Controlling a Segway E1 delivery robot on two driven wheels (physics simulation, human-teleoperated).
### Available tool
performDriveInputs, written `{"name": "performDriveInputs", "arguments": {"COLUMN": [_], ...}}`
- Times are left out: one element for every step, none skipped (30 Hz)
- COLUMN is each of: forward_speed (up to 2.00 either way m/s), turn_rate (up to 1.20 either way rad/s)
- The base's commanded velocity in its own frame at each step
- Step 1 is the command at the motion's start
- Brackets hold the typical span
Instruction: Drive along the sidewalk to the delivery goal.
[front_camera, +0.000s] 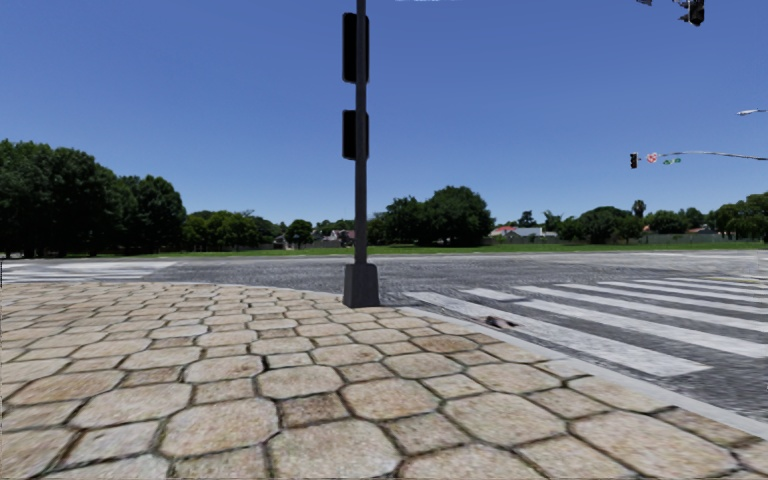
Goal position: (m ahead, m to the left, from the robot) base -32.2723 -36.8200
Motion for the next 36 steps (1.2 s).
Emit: {"name": "performDriveInputs", "arguments": {"forward_speed": [2.0,2.0,2.0,2.0,2.0,2.0,2.0,2.0,2.0,2.0,2.0,2.0,2.0,2.0,2.0,2.0,2.0,2.0,2.0,2.0,2.0,2.0,2.0,2.0,2.0,2.0,2.0,2.0,2.0,2.0,2.0,2.0,2.0,2.0,2.0,2.0], "turn_rate": [-0.58,-0.58,-0.58,-0.58,-0.58,-0.59,-0.6,-0.6,-0.6,-0.6,-0.6,-0.6,-0.6,-0.6,-0.6,-0.6,-0.6,-0.6,-0.6,-0.6,-0.6,-0.6,-0.6,-0.6,-0.6,-0.6,-0.6,-0.6,-0.6,-0.6,-0.6,-0.6,-0.6,-0.6,-0.6,-0.6]}}
